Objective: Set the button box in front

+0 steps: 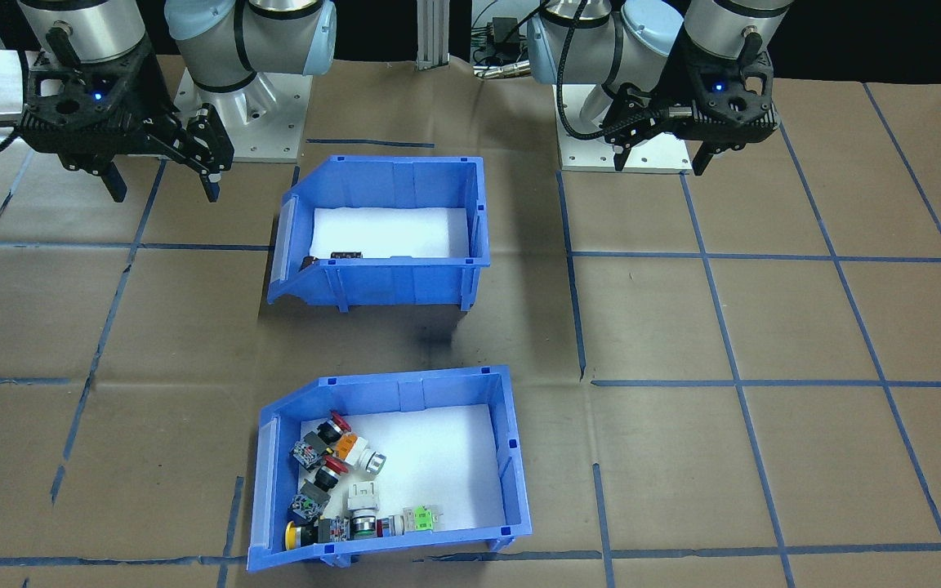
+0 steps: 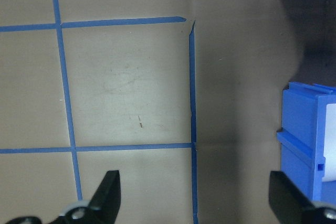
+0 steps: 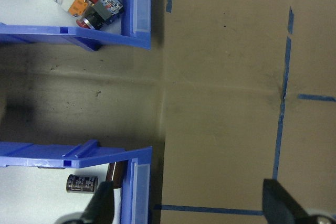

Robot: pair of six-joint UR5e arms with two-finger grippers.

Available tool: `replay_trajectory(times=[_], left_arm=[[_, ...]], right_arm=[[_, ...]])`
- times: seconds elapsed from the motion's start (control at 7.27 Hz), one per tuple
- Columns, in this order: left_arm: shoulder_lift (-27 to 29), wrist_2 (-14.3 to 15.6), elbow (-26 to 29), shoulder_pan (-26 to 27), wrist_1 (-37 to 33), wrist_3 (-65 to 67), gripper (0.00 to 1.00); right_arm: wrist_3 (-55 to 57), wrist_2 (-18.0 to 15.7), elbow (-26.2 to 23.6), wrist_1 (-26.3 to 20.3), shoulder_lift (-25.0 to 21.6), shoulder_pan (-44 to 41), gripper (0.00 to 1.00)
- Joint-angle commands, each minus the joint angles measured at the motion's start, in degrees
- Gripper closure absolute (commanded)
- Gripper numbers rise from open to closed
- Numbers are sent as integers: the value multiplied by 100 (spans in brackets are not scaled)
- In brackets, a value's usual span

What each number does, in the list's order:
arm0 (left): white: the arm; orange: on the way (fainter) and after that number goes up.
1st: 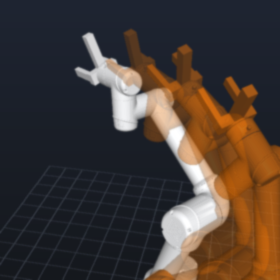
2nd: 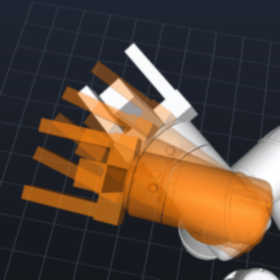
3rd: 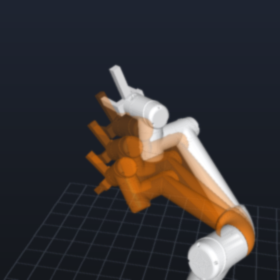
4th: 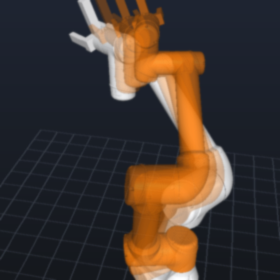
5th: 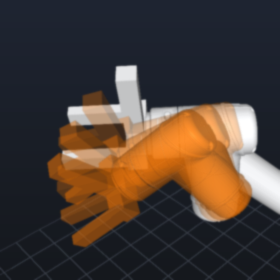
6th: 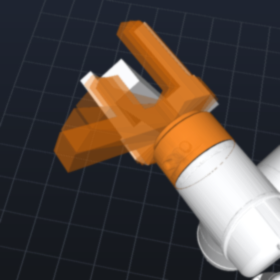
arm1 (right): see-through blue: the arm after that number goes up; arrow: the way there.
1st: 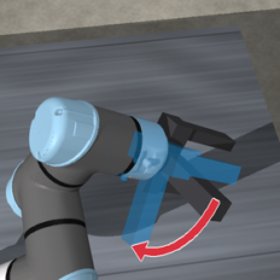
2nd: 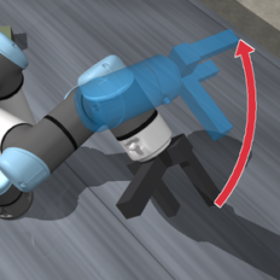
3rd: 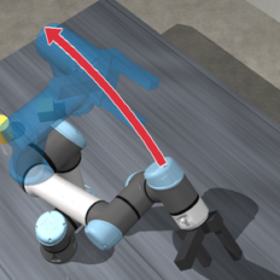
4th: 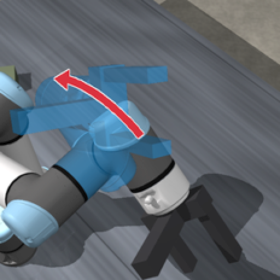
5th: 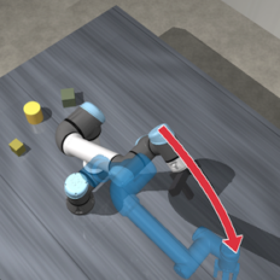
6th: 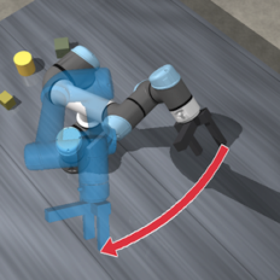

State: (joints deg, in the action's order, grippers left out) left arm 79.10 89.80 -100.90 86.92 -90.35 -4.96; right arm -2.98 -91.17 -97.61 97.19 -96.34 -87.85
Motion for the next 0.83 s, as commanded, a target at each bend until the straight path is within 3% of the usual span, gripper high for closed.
replay_trajectory(times=[0.0,0.69], left_arm=[[8,-7,0,0,0,-5,1],[9,-15,0,0,0,4,1]], right_arm=[[500,73,642,-732,455,-12,0],[500,64,769,-833,572,-12,0]])
